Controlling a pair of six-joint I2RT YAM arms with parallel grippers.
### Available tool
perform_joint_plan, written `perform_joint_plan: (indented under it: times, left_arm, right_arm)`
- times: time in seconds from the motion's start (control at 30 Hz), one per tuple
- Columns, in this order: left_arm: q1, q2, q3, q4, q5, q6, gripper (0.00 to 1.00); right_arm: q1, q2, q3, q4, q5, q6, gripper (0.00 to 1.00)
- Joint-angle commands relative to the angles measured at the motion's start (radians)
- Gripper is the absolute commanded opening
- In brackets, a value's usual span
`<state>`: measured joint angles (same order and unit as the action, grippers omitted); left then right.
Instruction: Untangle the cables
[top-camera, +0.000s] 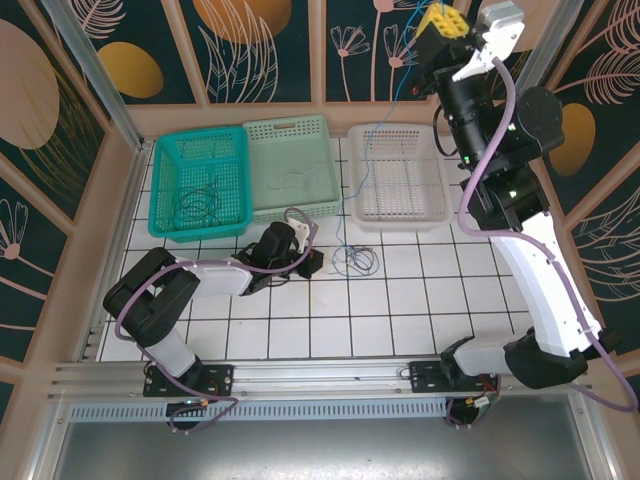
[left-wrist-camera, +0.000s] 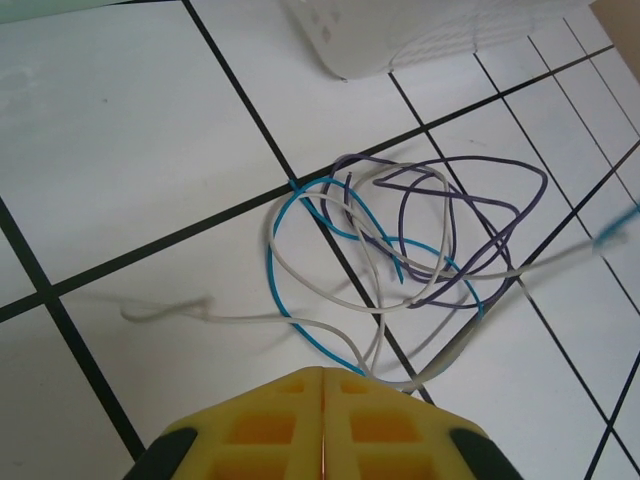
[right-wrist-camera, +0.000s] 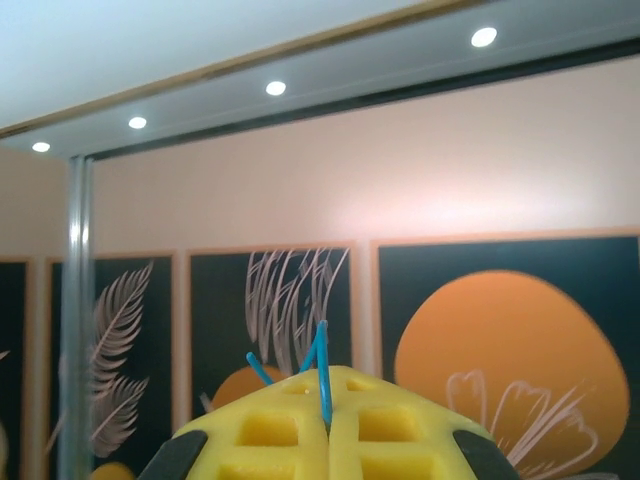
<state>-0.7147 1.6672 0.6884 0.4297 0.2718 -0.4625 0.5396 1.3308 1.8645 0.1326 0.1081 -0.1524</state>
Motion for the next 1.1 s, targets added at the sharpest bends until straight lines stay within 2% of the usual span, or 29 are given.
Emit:
perform_joint_plan:
  times: [0.0, 0.2, 0.4, 0.53, 0.8, 1.07]
  left_arm:
    - [-0.003, 0.002, 0.008, -0.021, -0.008, 0.034, 0.07]
    - [-0.002, 0.003, 0.003, -0.010, 0.003, 0.036, 0.00]
    - [-0.003, 0.003, 0.002, 0.005, 0.017, 0.035, 0.00]
    - [-0.002, 0.005, -0.001, 0.003, 0.015, 0.038, 0.00]
    - [-0.002, 0.016, 0.001, 0.011, 0.028, 0.037, 0.00]
    - [-0.002, 0.006, -0.007, 0.019, 0.028, 0.032, 0.00]
  right_arm:
    - [-0.039, 0.026, 0.066, 0.180, 0.059, -0.040, 0.00]
    - [-0.104, 0.162, 0.258, 0.194, 0.044, 0.017, 0.00]
    - [-0.139, 0.253, 0.354, 0.197, 0.032, 0.040, 0.00]
    - [-0.174, 0.263, 0.340, 0.177, 0.020, 0.065, 0.00]
    - [-0.319, 0.270, 0.147, 0.179, -0.051, 0.215, 0.00]
    - [-0.388, 0.326, 0.142, 0.141, -0.088, 0.302, 0.00]
